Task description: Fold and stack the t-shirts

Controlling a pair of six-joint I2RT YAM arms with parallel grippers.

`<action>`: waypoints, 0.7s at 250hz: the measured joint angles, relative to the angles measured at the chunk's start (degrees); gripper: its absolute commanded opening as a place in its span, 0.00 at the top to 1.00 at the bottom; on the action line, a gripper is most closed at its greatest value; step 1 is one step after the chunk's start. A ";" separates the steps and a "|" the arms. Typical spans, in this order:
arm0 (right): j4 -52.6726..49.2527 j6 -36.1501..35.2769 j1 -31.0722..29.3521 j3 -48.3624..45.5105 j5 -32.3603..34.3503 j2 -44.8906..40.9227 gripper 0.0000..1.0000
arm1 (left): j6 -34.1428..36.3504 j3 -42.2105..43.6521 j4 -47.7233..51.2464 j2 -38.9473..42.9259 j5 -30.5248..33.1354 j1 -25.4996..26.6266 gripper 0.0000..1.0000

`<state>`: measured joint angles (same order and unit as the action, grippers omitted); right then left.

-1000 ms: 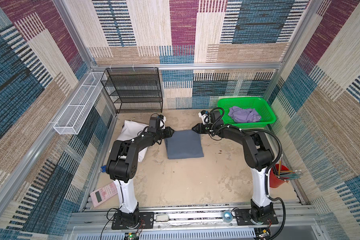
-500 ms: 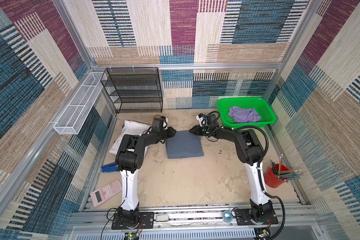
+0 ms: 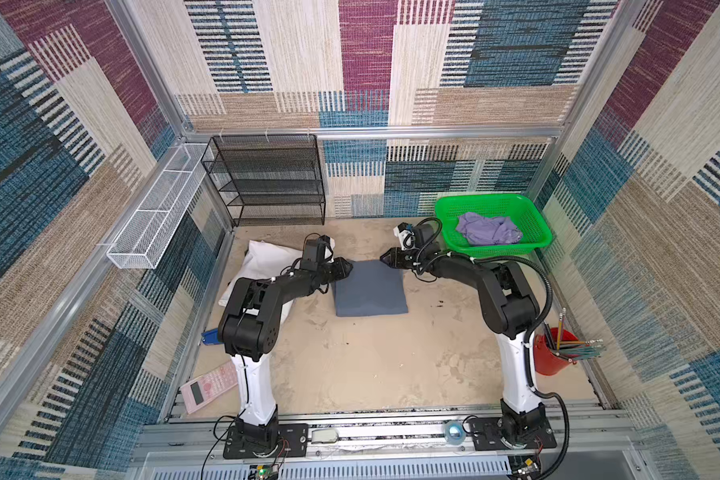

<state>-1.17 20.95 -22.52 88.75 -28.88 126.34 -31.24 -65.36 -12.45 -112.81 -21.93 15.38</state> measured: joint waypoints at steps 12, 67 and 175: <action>0.57 0.26 -0.98 0.48 -1.05 0.63 0.63 | -0.76 2.23 -0.90 0.68 -0.31 0.04 0.64; 2.75 3.08 -1.38 -1.95 -2.23 3.74 0.64 | -3.28 5.95 -5.01 0.02 0.33 -0.39 0.65; 3.58 3.06 -1.29 -14.86 1.33 -10.78 0.62 | -2.84 16.20 -6.12 13.27 -1.70 1.97 0.65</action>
<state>2.42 24.01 -23.81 73.89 -27.55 115.57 -34.09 -49.17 -18.57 -99.55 -23.64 17.34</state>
